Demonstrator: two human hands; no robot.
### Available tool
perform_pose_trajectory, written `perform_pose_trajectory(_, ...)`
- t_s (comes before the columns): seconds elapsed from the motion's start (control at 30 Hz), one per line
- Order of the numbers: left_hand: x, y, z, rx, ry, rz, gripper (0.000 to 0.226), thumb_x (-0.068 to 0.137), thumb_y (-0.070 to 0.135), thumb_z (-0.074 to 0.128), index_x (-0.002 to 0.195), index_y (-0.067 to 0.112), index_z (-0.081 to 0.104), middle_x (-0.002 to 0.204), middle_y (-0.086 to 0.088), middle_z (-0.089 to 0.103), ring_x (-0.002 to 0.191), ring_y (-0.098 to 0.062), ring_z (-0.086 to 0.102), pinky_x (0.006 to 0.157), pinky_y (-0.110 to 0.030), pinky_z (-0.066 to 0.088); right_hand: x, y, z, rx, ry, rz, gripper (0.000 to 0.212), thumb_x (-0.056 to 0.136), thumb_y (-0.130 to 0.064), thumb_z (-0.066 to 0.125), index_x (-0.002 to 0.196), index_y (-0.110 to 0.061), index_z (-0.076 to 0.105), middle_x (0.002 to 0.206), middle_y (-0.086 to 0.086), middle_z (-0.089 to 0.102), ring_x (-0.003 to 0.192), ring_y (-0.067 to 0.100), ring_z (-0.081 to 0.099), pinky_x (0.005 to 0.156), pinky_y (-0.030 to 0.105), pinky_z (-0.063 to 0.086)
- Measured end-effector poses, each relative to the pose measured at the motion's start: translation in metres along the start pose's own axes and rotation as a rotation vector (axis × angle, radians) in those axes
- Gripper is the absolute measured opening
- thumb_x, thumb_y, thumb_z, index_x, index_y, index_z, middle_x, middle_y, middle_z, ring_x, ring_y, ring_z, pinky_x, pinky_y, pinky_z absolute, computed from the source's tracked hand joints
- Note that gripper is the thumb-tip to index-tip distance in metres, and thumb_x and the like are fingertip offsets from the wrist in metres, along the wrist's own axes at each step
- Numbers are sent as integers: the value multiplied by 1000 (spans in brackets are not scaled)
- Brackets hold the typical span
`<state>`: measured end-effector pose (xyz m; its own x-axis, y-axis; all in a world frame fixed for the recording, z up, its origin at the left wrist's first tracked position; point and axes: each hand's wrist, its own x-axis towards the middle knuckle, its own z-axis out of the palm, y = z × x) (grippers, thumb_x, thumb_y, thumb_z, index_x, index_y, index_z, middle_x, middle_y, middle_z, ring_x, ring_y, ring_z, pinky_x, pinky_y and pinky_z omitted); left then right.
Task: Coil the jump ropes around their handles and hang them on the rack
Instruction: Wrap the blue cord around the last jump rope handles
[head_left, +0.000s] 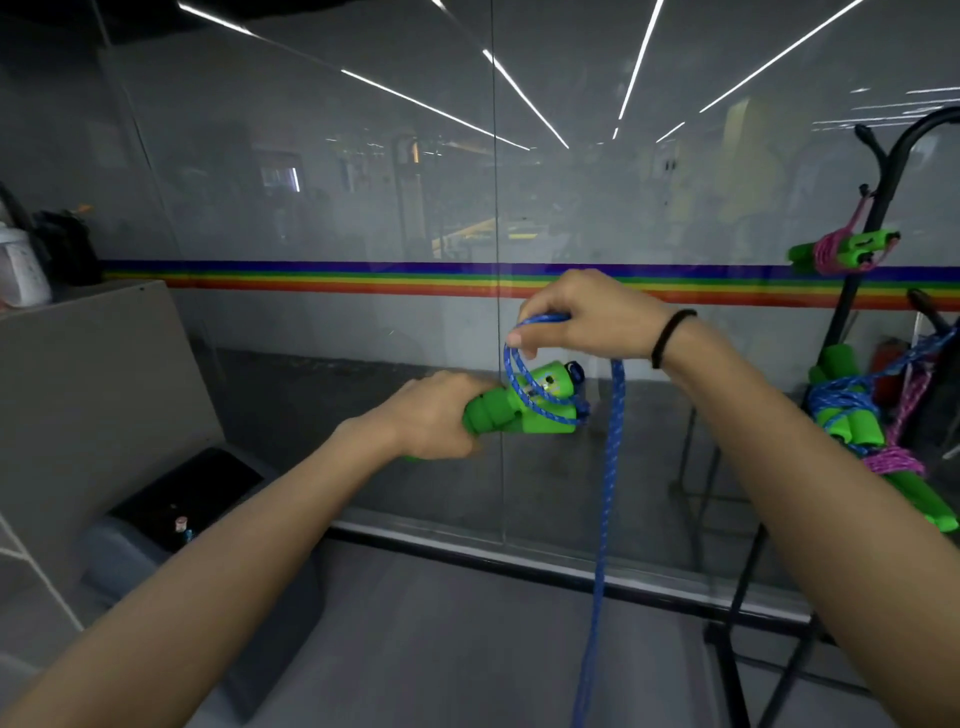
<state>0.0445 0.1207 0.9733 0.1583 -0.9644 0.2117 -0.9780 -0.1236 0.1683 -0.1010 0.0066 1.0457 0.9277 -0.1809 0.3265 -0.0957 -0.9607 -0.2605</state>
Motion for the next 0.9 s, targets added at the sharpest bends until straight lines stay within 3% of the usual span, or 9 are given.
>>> perform_pose_trajectory(0.13, -4, -3, 0, -39, 39, 81, 37, 69, 14, 62, 67, 43, 39, 64, 15, 49, 70, -16, 51, 66, -34, 48, 0, 7, 0, 156, -48, 28, 26, 86, -37, 58, 72, -18, 68, 54, -20, 57, 54, -7, 49, 54, 4, 33)
perform_pose_trajectory(0.27, -5, -3, -2, -88, 8, 154, 26, 71, 14, 63, 74, 31, 44, 67, 8, 53, 62, -16, 52, 58, -31, 45, 7, 21, 15, 267, -71, 61, 31, 77, -50, 58, 73, -22, 70, 70, 8, 64, 64, 8, 51, 67, 23, 41)
perform_pose_trajectory(0.43, -9, 1, -5, -376, 121, 168, 30, 73, 7, 69, 64, 25, 48, 55, 11, 44, 46, -2, 40, 47, -20, 35, 0, 27, 35, 608, -19, 91, 16, 83, -8, 53, 90, 5, 61, 82, 22, 68, 55, -9, 57, 61, 8, 46)
perform_pose_trajectory(0.47, -9, 0, -5, -424, 138, 157, 30, 73, 7, 71, 63, 24, 48, 55, 11, 42, 45, -1, 38, 47, -20, 33, -3, 27, 39, 650, 17, 109, 11, 83, -5, 48, 85, 0, 58, 70, 8, 69, 52, -10, 56, 60, 7, 45)
perform_pose_trajectory(0.5, -10, 0, -5, -470, 150, 145, 26, 72, 10, 72, 63, 21, 50, 55, 10, 42, 47, -1, 37, 49, -22, 33, -5, 28, 45, 648, 43, 133, 14, 84, -1, 46, 77, -8, 55, 53, -8, 64, 48, -9, 54, 56, 9, 44)
perform_pose_trajectory(0.57, -11, -2, -6, -561, 180, 103, 17, 70, 14, 72, 63, 18, 57, 57, 8, 47, 52, -6, 41, 52, -24, 35, -7, 29, 58, 616, 50, 237, 34, 92, -2, 45, 61, -15, 48, 34, -12, 48, 37, 0, 43, 44, 18, 37)
perform_pose_trajectory(0.67, -11, -6, -5, -659, 205, 55, 26, 74, 4, 70, 69, 29, 65, 55, 11, 61, 53, -8, 54, 55, -22, 45, -5, 28, 74, 675, 2, 286, 37, 97, -22, 40, 63, -16, 53, 42, -9, 34, 35, 2, 28, 36, 14, 25)
perform_pose_trajectory(0.73, -9, -9, -3, -704, 218, -8, 20, 72, 5, 72, 84, 20, 64, 63, 5, 66, 58, -14, 61, 61, -29, 50, -6, 24, 80, 620, 16, 322, 40, 98, -27, 37, 64, -16, 55, 42, -8, 37, 32, 1, 33, 35, 10, 26)
perform_pose_trajectory(0.9, -7, -14, 4, -723, 267, -118, 27, 62, 23, 70, 87, 13, 65, 81, -18, 70, 70, -20, 62, 71, -36, 51, -16, 7, 79, 301, -53, 301, 42, 99, -34, 32, 68, -21, 57, 55, -7, 48, 47, 0, 46, 54, 17, 35)
